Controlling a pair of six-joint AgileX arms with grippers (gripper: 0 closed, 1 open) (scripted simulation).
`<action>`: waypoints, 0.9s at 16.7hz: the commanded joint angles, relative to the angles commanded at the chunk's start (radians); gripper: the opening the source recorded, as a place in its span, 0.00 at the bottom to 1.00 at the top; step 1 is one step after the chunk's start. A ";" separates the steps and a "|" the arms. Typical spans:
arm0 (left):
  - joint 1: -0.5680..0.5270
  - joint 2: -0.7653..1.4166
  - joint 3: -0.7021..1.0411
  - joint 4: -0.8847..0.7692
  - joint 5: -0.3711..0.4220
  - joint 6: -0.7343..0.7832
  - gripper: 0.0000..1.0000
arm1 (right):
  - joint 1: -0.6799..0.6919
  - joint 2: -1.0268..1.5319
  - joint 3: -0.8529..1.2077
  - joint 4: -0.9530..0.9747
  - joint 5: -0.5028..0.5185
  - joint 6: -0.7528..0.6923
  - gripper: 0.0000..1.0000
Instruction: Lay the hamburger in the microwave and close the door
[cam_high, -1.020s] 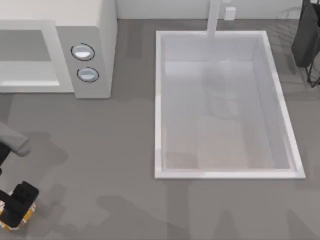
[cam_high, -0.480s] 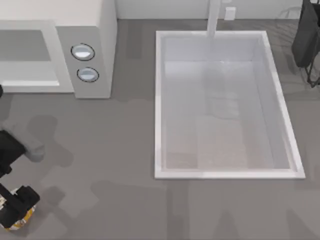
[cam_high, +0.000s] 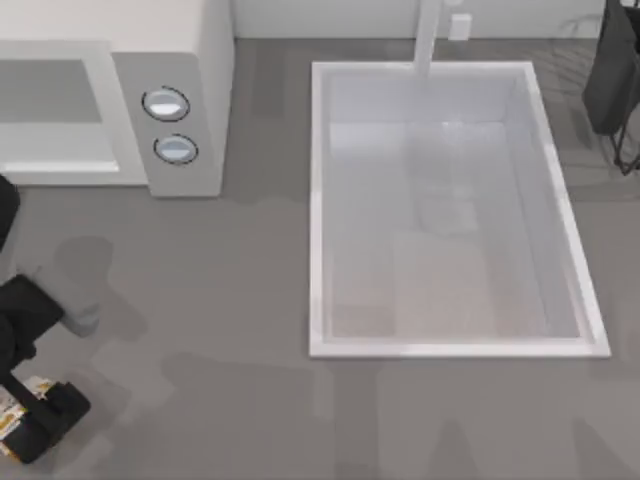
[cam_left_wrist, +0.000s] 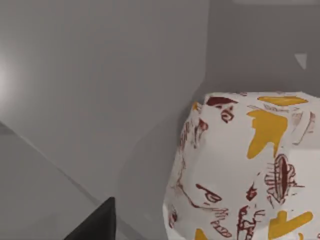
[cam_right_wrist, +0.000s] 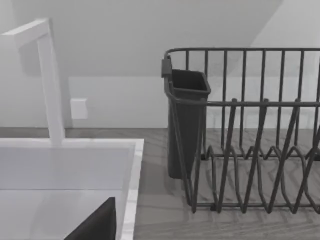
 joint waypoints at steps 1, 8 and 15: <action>0.000 0.023 -0.021 0.048 0.000 0.001 1.00 | 0.000 0.000 0.000 0.000 0.000 0.000 1.00; 0.002 0.137 -0.130 0.270 0.000 0.003 1.00 | 0.000 0.000 0.000 0.000 0.000 0.000 1.00; 0.002 0.137 -0.130 0.270 0.000 0.003 0.70 | 0.000 0.000 0.000 0.000 0.000 0.000 1.00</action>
